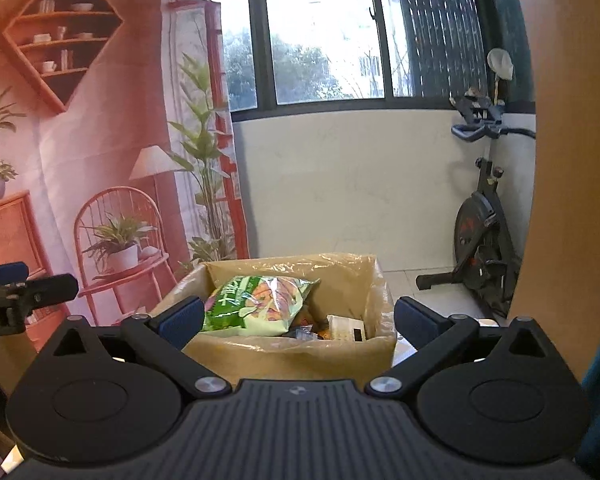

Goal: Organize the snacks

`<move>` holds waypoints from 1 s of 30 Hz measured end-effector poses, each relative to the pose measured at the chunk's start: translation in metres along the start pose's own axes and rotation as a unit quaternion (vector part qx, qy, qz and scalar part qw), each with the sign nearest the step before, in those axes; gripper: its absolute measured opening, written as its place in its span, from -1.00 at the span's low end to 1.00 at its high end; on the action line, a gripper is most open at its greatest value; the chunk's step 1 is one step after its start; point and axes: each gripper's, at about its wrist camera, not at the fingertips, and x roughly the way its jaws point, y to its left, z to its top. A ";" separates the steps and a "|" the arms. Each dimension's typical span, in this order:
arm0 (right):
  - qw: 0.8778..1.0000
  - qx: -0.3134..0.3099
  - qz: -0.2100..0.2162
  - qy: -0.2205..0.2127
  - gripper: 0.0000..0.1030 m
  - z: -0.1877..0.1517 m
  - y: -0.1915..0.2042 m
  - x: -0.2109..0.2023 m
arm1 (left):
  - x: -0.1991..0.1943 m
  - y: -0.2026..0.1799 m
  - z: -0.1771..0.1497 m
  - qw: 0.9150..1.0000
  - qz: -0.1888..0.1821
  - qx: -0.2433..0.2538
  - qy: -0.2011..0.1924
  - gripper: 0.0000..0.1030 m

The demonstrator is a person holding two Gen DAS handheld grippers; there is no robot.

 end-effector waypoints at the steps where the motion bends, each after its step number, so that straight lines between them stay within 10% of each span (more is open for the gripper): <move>1: 1.000 -0.001 0.002 -0.003 1.00 0.000 0.002 -0.009 | -0.008 -0.003 0.000 1.000 0.003 0.002 -0.007 0.91; 30: 0.999 0.011 -0.010 -0.049 1.00 -0.013 0.024 -0.120 | -0.086 -0.023 -0.006 0.999 0.028 -0.012 -0.032 0.92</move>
